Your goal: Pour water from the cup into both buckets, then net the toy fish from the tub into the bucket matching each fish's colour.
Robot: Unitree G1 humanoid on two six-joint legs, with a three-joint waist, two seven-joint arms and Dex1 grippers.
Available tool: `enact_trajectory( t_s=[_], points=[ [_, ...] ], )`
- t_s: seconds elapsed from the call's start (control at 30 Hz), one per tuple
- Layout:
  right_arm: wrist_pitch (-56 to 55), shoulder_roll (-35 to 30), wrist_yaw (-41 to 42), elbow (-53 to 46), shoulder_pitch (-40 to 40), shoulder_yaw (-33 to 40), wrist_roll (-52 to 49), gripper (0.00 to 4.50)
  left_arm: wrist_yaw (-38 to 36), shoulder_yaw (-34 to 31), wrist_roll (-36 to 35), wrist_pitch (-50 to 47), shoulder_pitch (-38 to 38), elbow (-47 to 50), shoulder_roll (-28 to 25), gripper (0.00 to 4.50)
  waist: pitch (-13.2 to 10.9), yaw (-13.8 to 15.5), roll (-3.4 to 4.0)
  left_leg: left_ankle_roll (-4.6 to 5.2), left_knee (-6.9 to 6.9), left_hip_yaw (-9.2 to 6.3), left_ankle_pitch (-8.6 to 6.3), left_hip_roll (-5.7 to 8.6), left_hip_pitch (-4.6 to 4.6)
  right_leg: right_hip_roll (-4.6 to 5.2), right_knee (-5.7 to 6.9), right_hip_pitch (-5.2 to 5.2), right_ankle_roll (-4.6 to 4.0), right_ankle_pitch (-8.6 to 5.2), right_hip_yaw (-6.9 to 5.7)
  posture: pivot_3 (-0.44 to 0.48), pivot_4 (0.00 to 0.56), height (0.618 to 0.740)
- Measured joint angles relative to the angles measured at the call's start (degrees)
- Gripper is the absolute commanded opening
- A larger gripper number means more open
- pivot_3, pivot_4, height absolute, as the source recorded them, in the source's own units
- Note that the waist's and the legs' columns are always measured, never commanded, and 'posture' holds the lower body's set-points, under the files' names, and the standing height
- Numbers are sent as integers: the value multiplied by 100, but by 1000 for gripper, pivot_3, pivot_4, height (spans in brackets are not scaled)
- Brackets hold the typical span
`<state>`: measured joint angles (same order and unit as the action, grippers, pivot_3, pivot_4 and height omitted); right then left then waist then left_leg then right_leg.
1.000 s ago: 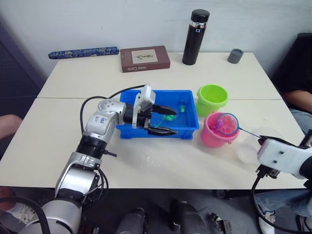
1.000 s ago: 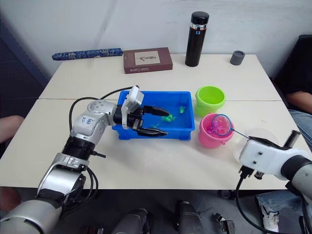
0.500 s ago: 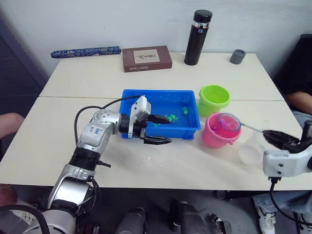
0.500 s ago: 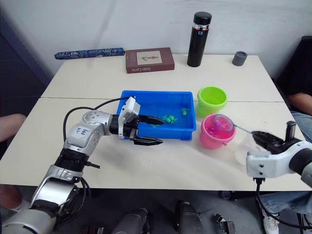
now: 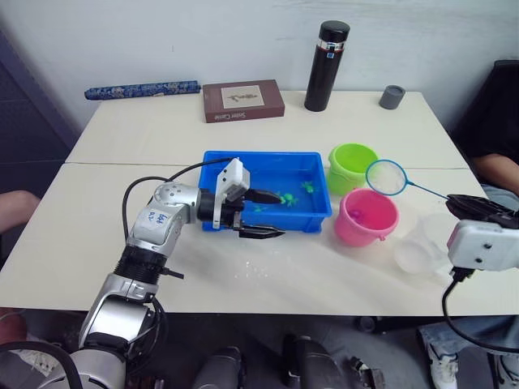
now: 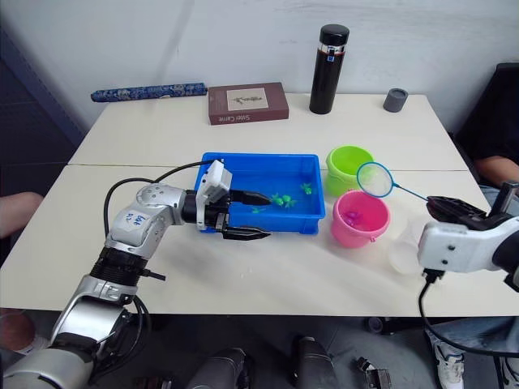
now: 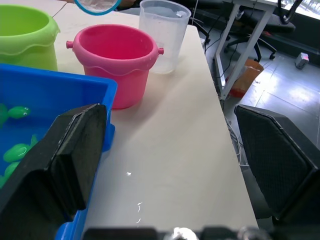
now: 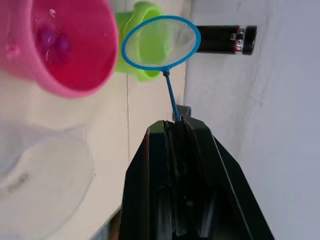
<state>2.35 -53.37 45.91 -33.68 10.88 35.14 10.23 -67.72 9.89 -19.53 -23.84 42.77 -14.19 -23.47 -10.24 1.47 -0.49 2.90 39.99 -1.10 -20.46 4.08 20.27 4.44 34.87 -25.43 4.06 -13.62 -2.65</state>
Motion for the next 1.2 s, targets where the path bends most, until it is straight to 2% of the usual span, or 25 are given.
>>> enact_trajectory(
  t_s=[0.13, 0.3, 0.4, 0.53, 0.73, 0.83, 0.97, 1.2],
  points=[
    [2388, 662, -134, -793, -956, -605, -1449, 0, 279, -35, 15, -110, -100, 72, 21, 4399, 0, -5, 1, -2, 2, -1, -1, -1, 0, 2, 5, -2, -1, 0, 1, 0, 150, 740],
    [5447, 2215, -1066, -1370, -2109, -1314, -2942, 0, 578, -106, -19, -283, -498, 513, -14, 4399, 1, -1, 3, -6, 2, -7, -3, -3, 7, 5, 9, -11, -4, -2, -1, 0, 150, 740],
    [6862, 3146, -1621, -1435, -2686, -1494, -3397, 0, 661, -145, -25, -334, -632, 740, -121, 4399, 2, -2, 6, -6, 2, -7, -3, -2, 9, 4, 14, -14, -5, -2, -1, 0, 150, 740],
    [8494, 4343, -2143, -1411, -3391, -1318, -3624, 0, 809, -287, -68, -454, -881, 1142, -248, 4399, 4, 2, 12, -5, 0, -9, -3, 0, 11, 4, 26, -16, -6, -2, -2, 0, 150, 740],
    [8989, 5498, -2954, -701, -3789, -761, -3758, 0, 1063, -460, -176, -640, -1131, 1560, -263, 4399, 4, -23, 17, 0, -4, -5, -5, 9, 10, 5, 33, -20, -5, -2, 2, 0, 150, 740],
    [8987, 5779, -3442, -246, -4136, -295, -3781, 0, 1195, -527, -279, -750, -1246, 1822, -268, 4399, 4, -30, 18, -1, -13, -5, -4, 7, 10, 3, 37, -27, -8, -4, 1, 0, 150, 740],
    [8988, 6082, -4032, 143, -4254, 173, -3980, 0, 1333, -590, -289, -800, -1382, 1933, -425, 4399, 4, -54, 20, -4, -23, 0, -3, 7, 9, 3, 45, -36, -13, -7, 5, 0, 150, 740],
    [8988, 5897, -4668, 613, -4385, 396, -4649, 0, 1435, -768, -286, -763, -1397, 1937, -603, 4399, 3, -116, 23, -4, -30, 1, -2, 7, 9, 2, 44, -39, -14, -8, 5, 0, 150, 740]
  ],
)
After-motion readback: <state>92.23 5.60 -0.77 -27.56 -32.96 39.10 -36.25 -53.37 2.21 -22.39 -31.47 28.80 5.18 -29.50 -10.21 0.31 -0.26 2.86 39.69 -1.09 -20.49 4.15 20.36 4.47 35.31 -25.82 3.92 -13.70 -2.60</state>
